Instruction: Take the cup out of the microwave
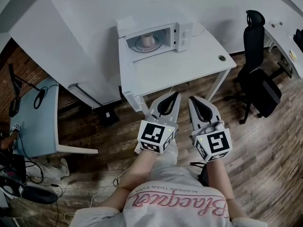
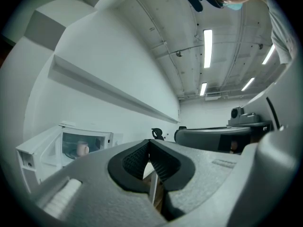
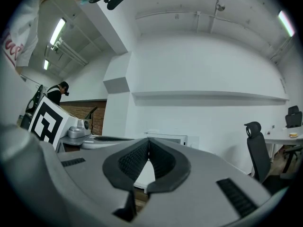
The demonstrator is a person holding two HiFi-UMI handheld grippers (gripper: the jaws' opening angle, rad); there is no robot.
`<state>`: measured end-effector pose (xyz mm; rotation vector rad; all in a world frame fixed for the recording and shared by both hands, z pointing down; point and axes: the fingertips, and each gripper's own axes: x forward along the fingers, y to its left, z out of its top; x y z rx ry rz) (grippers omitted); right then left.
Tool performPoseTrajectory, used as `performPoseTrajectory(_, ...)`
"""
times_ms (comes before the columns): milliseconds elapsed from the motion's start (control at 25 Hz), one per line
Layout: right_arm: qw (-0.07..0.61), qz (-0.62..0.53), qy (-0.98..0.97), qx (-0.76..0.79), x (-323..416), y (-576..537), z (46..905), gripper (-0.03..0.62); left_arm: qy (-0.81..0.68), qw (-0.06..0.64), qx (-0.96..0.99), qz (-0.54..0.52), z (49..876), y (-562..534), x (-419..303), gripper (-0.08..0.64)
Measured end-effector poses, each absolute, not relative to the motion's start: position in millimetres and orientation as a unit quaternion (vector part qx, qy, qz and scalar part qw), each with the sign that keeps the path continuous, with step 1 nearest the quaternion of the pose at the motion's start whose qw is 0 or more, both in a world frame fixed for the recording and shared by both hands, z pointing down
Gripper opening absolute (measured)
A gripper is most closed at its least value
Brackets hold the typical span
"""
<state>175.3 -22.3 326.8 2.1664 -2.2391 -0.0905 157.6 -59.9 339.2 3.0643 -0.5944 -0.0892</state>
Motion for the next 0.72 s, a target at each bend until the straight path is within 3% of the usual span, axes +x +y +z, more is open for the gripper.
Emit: performPoseTrajectory(720, 0.014, -0.022, -0.739, 0.673, 236, -143, 329, 0.011, -0.220, 0.015, 0.975, -0.022, 346, -180, 220, 0.005)
